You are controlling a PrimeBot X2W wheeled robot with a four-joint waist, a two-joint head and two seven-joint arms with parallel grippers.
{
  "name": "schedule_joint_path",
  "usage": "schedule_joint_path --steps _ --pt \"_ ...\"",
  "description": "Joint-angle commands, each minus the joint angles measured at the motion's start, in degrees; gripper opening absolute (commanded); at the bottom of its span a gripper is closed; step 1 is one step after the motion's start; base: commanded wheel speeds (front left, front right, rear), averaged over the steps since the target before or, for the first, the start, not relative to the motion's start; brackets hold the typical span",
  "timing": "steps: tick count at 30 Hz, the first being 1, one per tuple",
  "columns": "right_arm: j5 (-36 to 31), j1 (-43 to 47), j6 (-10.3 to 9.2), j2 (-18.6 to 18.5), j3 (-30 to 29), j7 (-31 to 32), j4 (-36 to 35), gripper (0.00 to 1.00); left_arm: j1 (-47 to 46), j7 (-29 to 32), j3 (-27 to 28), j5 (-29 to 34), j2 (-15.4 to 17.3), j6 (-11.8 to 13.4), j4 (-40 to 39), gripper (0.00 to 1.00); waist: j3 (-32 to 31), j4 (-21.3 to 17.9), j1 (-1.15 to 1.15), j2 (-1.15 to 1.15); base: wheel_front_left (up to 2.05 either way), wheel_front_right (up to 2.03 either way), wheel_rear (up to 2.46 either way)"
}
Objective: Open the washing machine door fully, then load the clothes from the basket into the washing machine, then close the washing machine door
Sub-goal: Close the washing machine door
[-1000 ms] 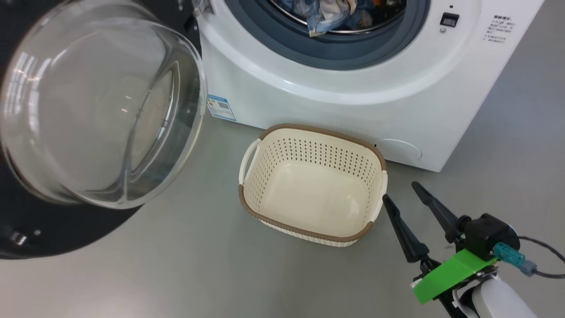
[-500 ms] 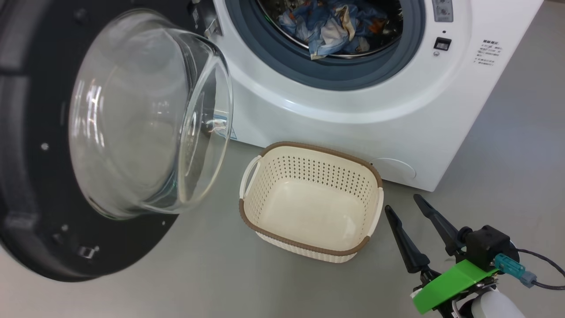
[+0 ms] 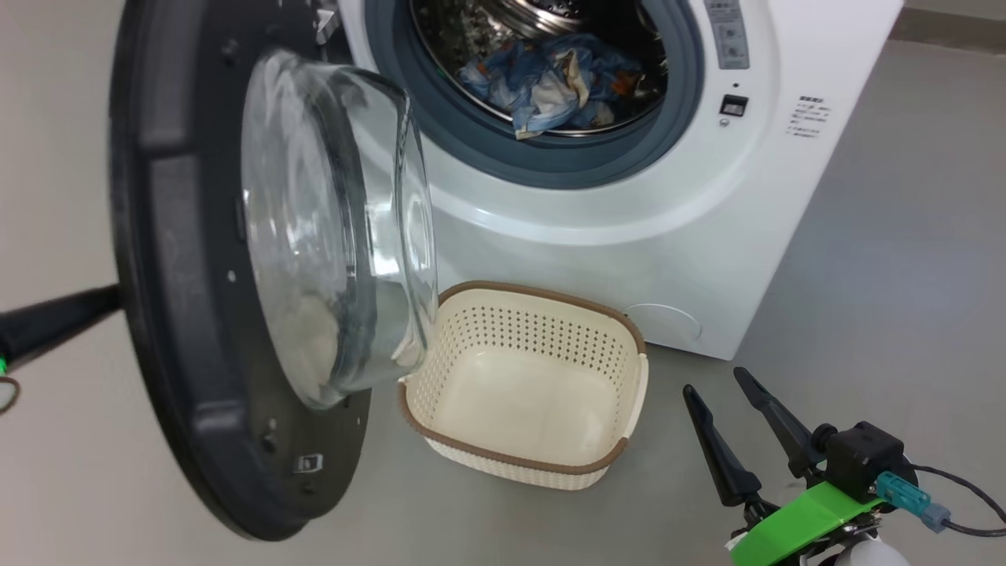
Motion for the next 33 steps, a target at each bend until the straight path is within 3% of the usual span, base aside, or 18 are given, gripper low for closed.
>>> schedule_joint_path --steps 1,17,33 --pt "0.1 1.0 0.09 0.3 0.7 -0.3 -1.6 1.00 -0.6 1.1 1.8 -0.8 2.3 -0.6 -3.1 0.00 -1.0 -1.5 0.00 0.00 0.00 0.00 0.00" --pt "-0.2 1.3 0.09 1.5 -0.4 -0.3 -2.4 1.00 -3.2 0.1 -1.5 1.7 -3.6 -0.6 -5.1 0.00 -0.1 -9.6 0.00 0.00 0.00 0.00 0.00" --pt "-0.7 -0.8 0.09 3.5 -2.4 -0.3 -3.2 1.00 -10.5 -5.3 -3.8 6.4 -7.7 -0.6 -1.9 0.00 4.1 -18.2 0.00 0.00 0.00 0.00 0.00"
